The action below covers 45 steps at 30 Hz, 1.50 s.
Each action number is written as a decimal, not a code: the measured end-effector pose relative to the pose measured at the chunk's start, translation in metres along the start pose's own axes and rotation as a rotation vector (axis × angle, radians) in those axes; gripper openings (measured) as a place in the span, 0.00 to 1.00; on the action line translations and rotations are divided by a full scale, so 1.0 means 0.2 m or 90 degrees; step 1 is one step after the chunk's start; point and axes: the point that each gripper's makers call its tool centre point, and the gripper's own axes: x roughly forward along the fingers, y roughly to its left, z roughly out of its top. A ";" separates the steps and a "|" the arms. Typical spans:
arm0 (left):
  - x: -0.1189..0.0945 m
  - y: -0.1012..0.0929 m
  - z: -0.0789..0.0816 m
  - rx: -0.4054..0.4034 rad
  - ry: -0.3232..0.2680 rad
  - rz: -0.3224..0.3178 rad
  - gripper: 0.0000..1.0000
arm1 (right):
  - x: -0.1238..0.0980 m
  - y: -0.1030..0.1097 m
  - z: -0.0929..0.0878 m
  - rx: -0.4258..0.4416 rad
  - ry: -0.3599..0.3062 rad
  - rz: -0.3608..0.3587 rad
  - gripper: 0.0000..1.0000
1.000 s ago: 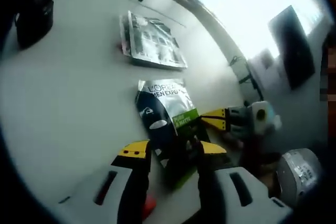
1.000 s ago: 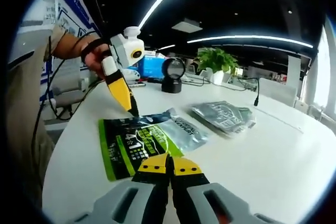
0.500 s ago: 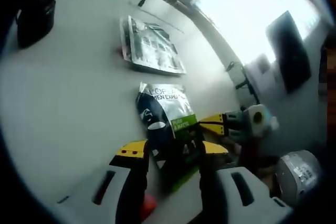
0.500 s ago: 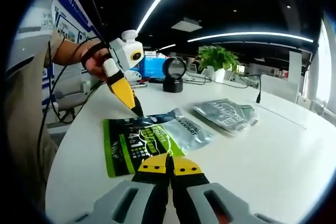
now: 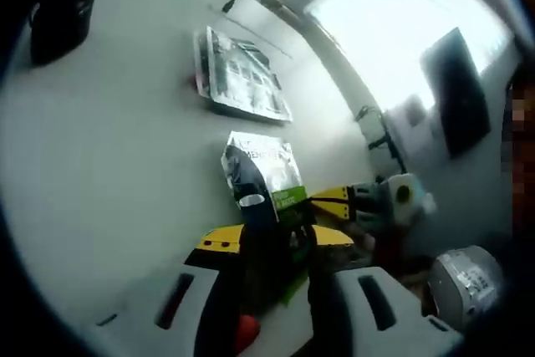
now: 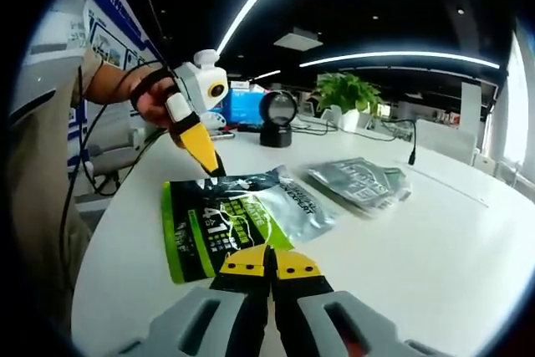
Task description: Clip sheet goods on table flip sheet goods clip sheet goods scan sheet goods put sheet goods back to table
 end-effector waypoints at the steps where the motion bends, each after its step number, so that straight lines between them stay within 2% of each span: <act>1: 0.01 0.00 -0.01 0.009 0.004 0.002 0.21 | 0.00 0.00 0.00 -0.001 0.000 0.000 0.00; 2: 0.01 0.00 -0.02 0.024 0.007 0.008 0.21 | 0.00 0.00 0.00 -0.001 0.000 0.000 0.00; 10: 0.02 0.00 -0.02 0.020 0.006 0.002 0.22 | 0.00 0.00 0.00 -0.002 0.000 0.001 0.00; 22: 0.03 0.00 -0.01 0.020 -0.006 0.000 0.16 | 0.00 0.01 0.00 -0.013 -0.002 0.000 0.00; 32: 0.05 -0.01 -0.01 0.002 -0.010 -0.012 0.10 | 0.00 0.01 0.00 -0.020 -0.003 0.000 0.00; 39: 0.07 -0.01 -0.01 -0.014 -0.016 -0.016 0.00 | 0.00 0.01 0.00 -0.018 -0.003 0.000 0.00; 45: 0.08 0.01 -0.02 -0.033 -0.023 -0.009 0.00 | 0.00 0.01 0.00 -0.021 -0.004 -0.002 0.00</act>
